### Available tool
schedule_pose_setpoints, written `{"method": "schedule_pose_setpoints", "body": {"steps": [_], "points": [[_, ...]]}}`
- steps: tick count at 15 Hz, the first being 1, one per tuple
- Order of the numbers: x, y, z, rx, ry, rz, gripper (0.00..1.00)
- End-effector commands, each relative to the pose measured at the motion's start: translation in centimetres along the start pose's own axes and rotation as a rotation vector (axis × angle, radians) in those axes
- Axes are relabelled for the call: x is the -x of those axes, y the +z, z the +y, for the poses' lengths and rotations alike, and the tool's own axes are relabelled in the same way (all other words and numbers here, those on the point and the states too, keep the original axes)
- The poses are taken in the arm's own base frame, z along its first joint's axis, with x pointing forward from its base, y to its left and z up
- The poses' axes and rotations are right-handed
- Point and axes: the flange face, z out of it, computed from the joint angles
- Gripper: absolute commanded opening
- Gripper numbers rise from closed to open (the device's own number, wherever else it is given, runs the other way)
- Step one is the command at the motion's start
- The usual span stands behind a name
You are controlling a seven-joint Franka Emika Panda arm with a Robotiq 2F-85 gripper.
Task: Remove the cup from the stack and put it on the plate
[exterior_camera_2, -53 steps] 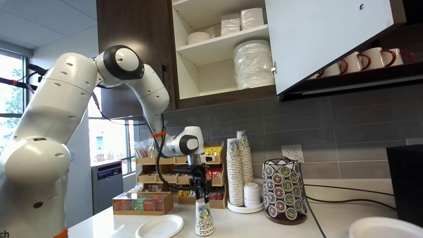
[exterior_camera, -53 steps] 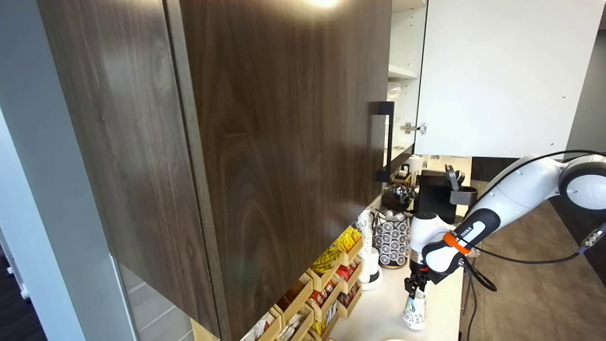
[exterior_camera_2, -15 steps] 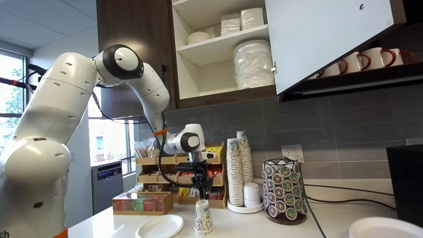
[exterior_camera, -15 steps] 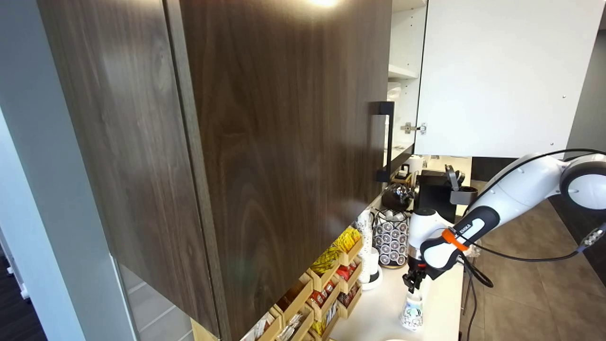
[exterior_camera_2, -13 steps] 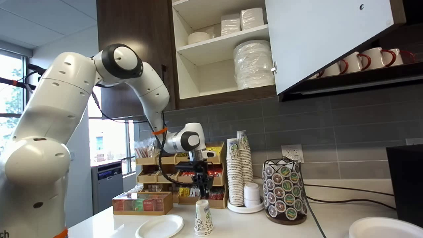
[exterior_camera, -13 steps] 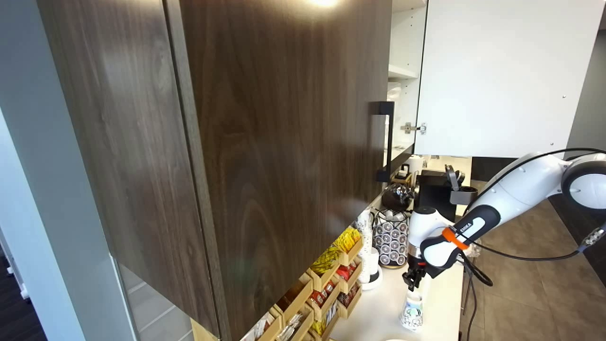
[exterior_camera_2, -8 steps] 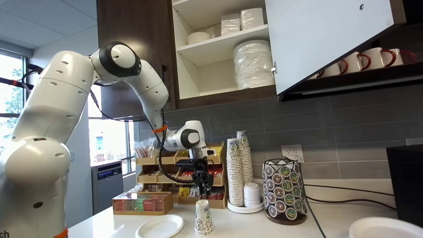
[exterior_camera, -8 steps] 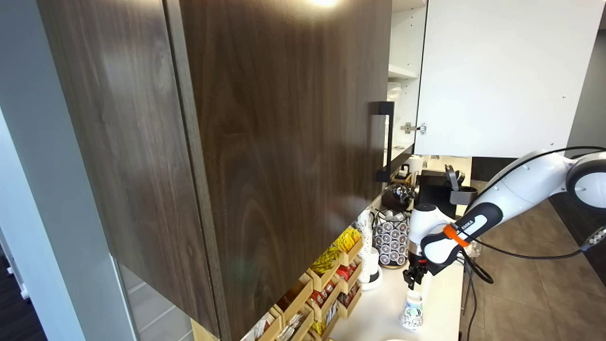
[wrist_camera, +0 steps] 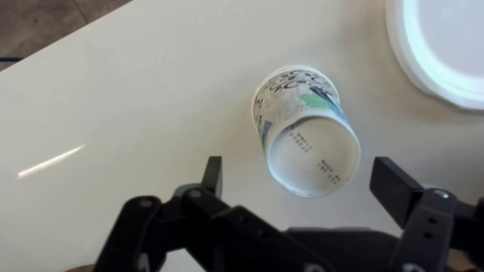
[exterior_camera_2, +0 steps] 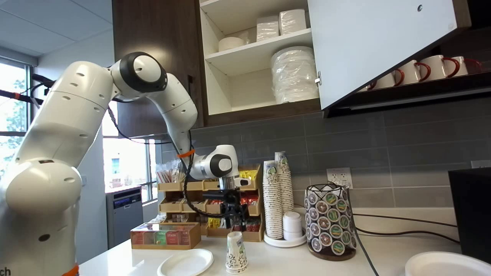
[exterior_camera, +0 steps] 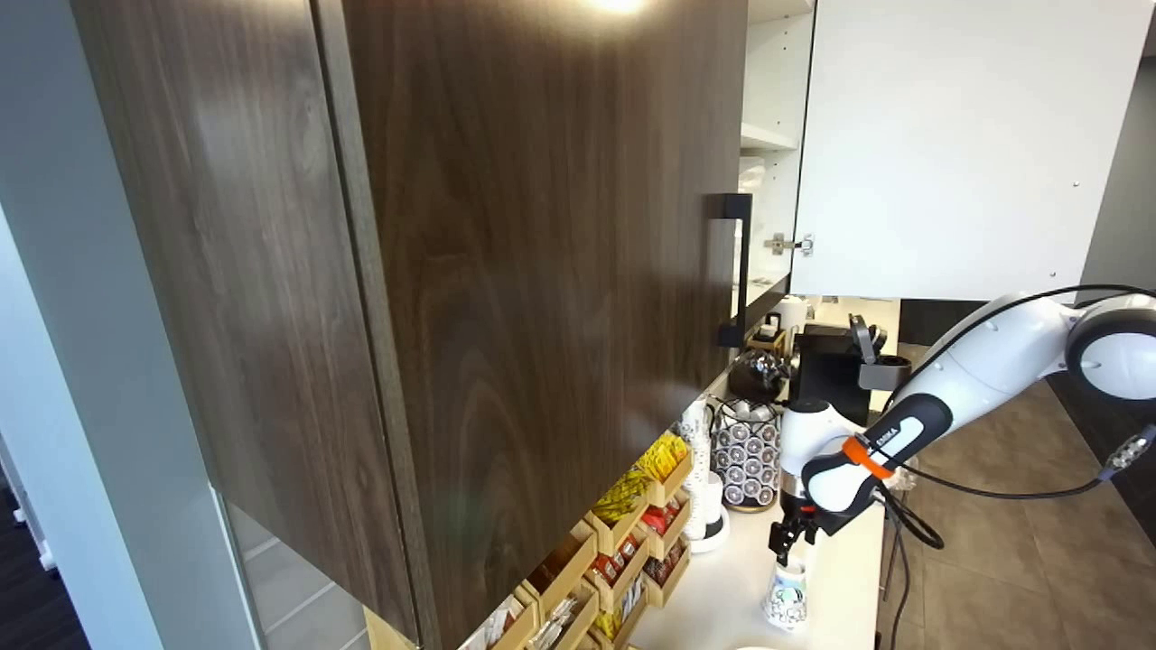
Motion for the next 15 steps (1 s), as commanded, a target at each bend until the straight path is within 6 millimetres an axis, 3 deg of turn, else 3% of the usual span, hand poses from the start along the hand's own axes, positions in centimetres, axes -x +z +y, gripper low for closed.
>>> {"method": "schedule_pose_setpoints", "body": {"steps": [1, 8, 11, 13, 15], "points": [[-0.09, 1.71, -0.49, -0.003, -0.021, -0.045, 1.00], [-0.40, 2.57, -1.11, -0.005, -0.039, -0.056, 0.97], [-0.69, 2.45, -1.16, -0.004, -0.043, -0.050, 0.82], [-0.81, 2.35, -1.14, -0.004, -0.043, -0.048, 0.66], [-0.95, 2.26, -1.11, -0.003, -0.043, -0.045, 0.59]]}}
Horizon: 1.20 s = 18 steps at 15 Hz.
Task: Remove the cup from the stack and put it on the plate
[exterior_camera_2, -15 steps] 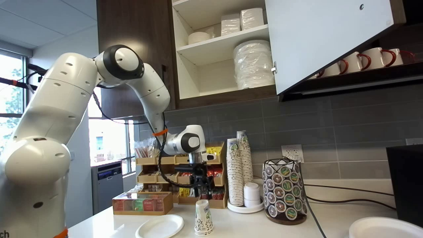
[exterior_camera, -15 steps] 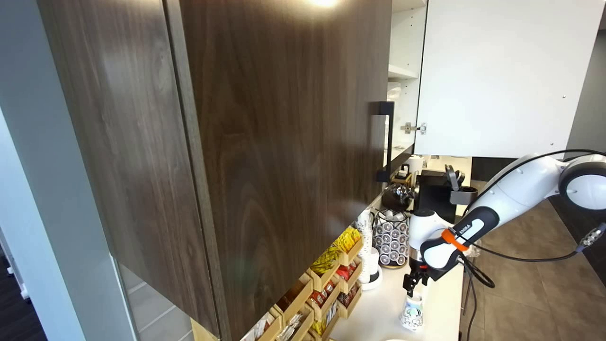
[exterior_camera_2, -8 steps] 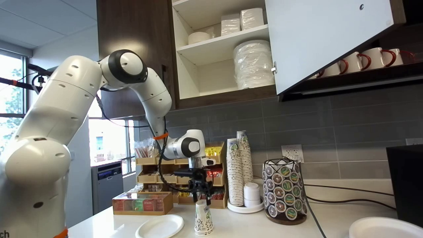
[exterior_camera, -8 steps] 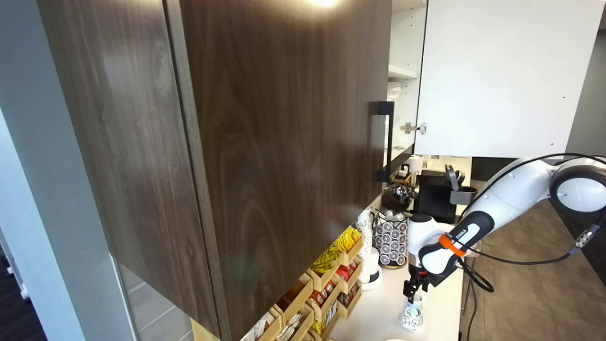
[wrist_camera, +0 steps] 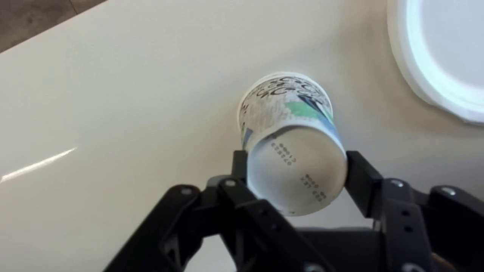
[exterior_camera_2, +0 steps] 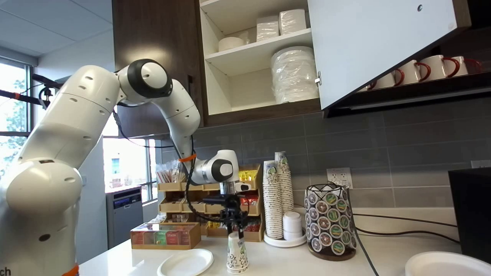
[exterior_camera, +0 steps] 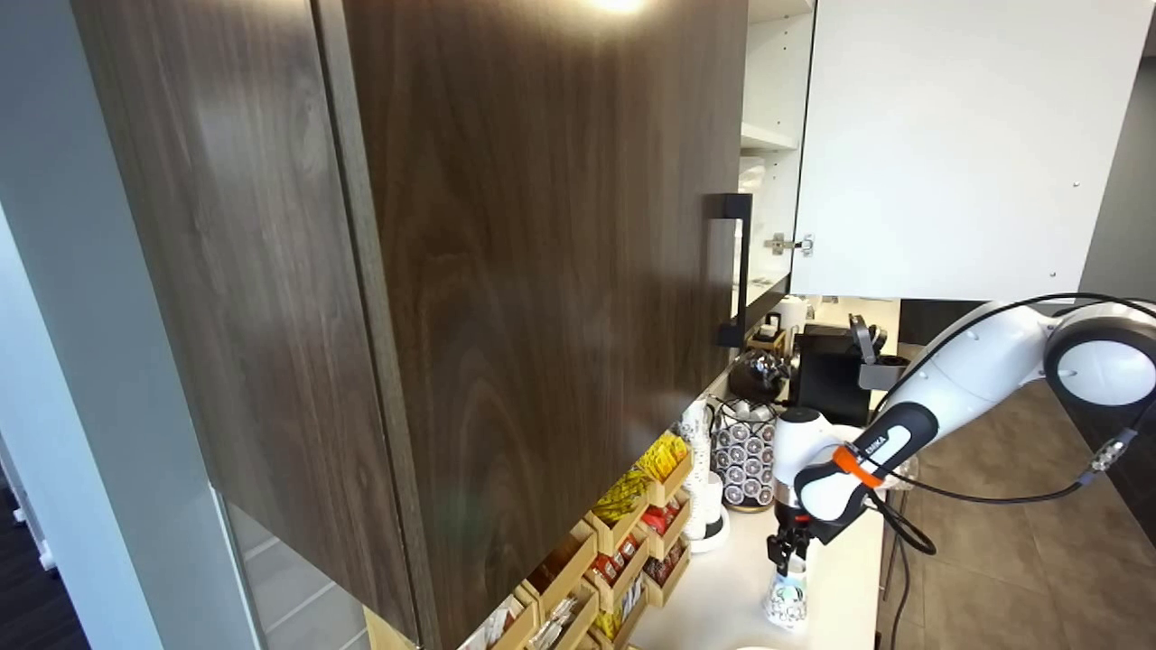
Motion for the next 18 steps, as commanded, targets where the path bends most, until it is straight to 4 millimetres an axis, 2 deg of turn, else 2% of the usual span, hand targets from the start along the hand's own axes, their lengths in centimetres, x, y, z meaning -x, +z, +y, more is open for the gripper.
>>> {"method": "schedule_pose_setpoints", "body": {"steps": [1, 5, 9, 10, 11, 13, 14, 17, 18], "points": [[-0.44, 0.12, -0.15, 0.001, -0.011, -0.019, 0.63], [-0.68, -0.19, -0.19, 0.002, -0.013, -0.013, 0.64], [-0.86, -0.53, -0.22, 0.004, -0.014, -0.007, 0.71], [-0.87, -0.58, -0.23, 0.004, -0.014, -0.006, 0.76], [-0.89, -0.60, -0.24, 0.004, -0.014, -0.005, 0.76], [-0.92, -0.67, -0.26, 0.004, -0.015, -0.004, 0.69], [-0.93, -0.71, -0.27, 0.005, -0.015, -0.003, 0.53], [-0.99, -0.72, -0.30, 0.004, -0.016, -0.002, 0.69], [-1.00, -0.70, -0.31, 0.004, -0.017, -0.002, 0.69]]}}
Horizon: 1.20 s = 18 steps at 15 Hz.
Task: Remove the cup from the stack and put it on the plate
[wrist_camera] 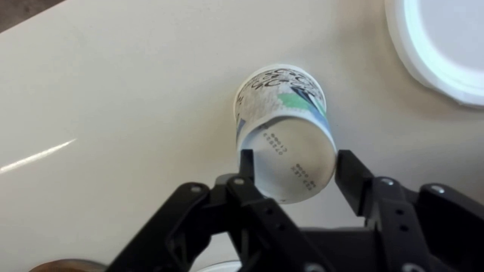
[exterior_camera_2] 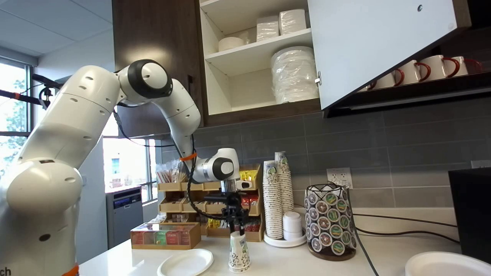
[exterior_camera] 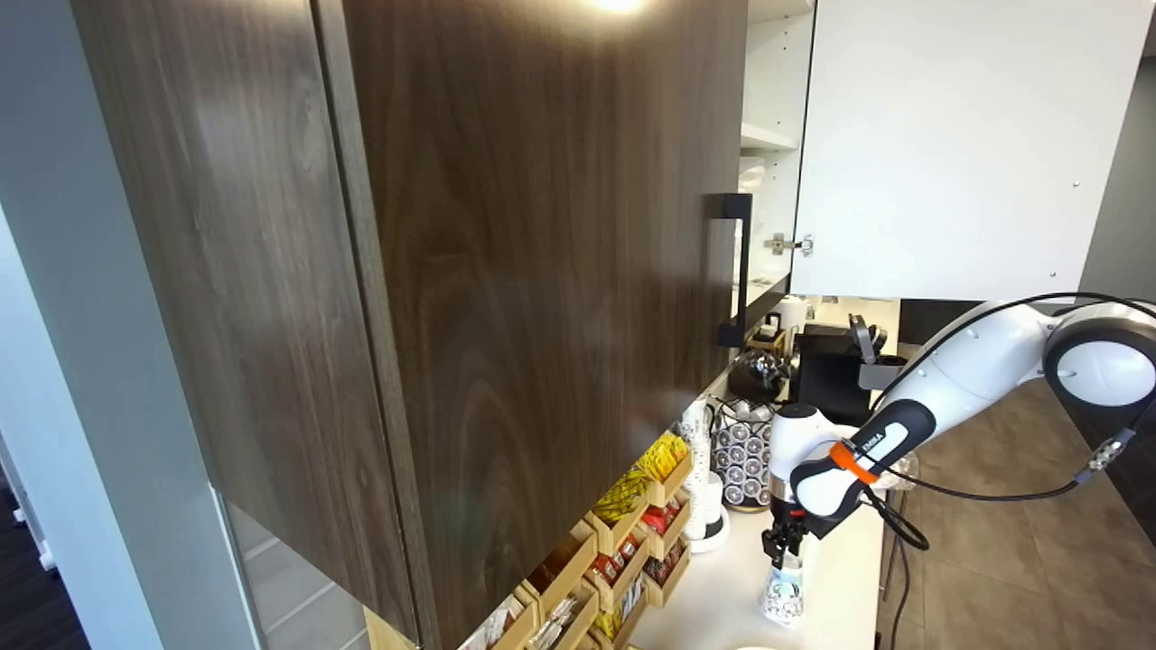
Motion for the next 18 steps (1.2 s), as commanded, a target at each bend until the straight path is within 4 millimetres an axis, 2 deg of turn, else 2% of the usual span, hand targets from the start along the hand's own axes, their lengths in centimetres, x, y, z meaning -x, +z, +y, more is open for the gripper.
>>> {"method": "schedule_pose_setpoints", "body": {"steps": [1, 4, 7, 8, 10, 11, 13, 15, 17, 18], "points": [[-0.11, 0.09, -0.14, 0.005, -0.013, -0.025, 0.70], [-0.16, -0.03, -0.18, 0.006, -0.016, -0.023, 0.66], [-0.23, -0.08, -0.26, 0.006, -0.019, -0.022, 0.53], [-0.24, -0.09, -0.29, 0.006, -0.020, -0.022, 0.42], [-0.27, -0.12, -0.33, 0.006, -0.022, -0.022, 0.35], [-0.29, -0.14, -0.36, 0.006, -0.023, -0.022, 0.26], [-0.34, -0.18, -0.40, 0.007, -0.025, -0.021, 0.15], [-0.38, -0.25, -0.38, 0.008, -0.025, -0.019, 0.09], [-0.40, -0.31, -0.37, 0.009, -0.026, -0.018, 0.08], [-0.41, -0.39, -0.36, 0.009, -0.025, -0.017, 0.05]]}}
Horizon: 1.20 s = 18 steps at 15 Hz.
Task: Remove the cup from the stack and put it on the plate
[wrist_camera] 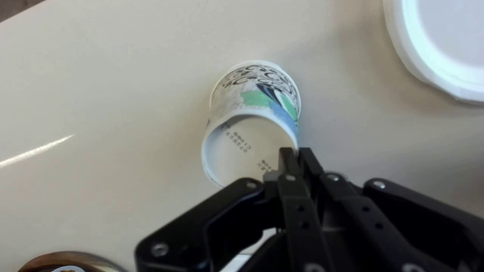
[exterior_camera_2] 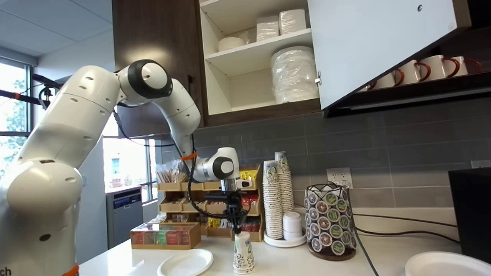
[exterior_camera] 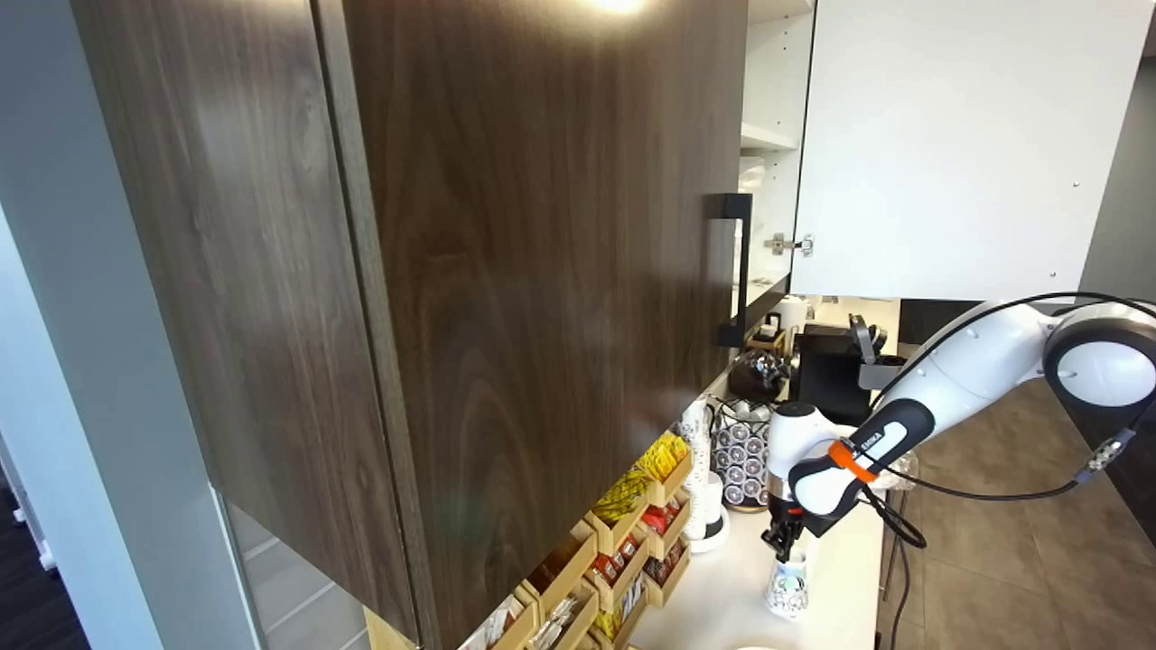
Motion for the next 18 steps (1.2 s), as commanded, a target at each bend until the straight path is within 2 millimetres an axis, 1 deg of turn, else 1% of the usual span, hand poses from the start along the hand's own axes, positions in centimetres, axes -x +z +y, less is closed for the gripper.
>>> {"method": "schedule_pose_setpoints", "body": {"steps": [1, 2, 11, 13, 15, 18], "points": [[-0.1, -0.1, -0.1, 0.011, -0.015, -0.026, 0.02], [-0.1, -0.3, -0.1, 0.013, -0.016, -0.024, 0.00], [-0.7, -2.8, 0.1, 0.038, -0.020, -0.004, 0.00], [-0.8, -4.1, 0.3, 0.047, -0.019, 0.013, 0.00], [-0.6, -6.3, 0.7, 0.061, -0.017, 0.042, 0.00], [0.1, -10.8, 1.7, 0.092, 0.004, 0.103, 0.00]]}}
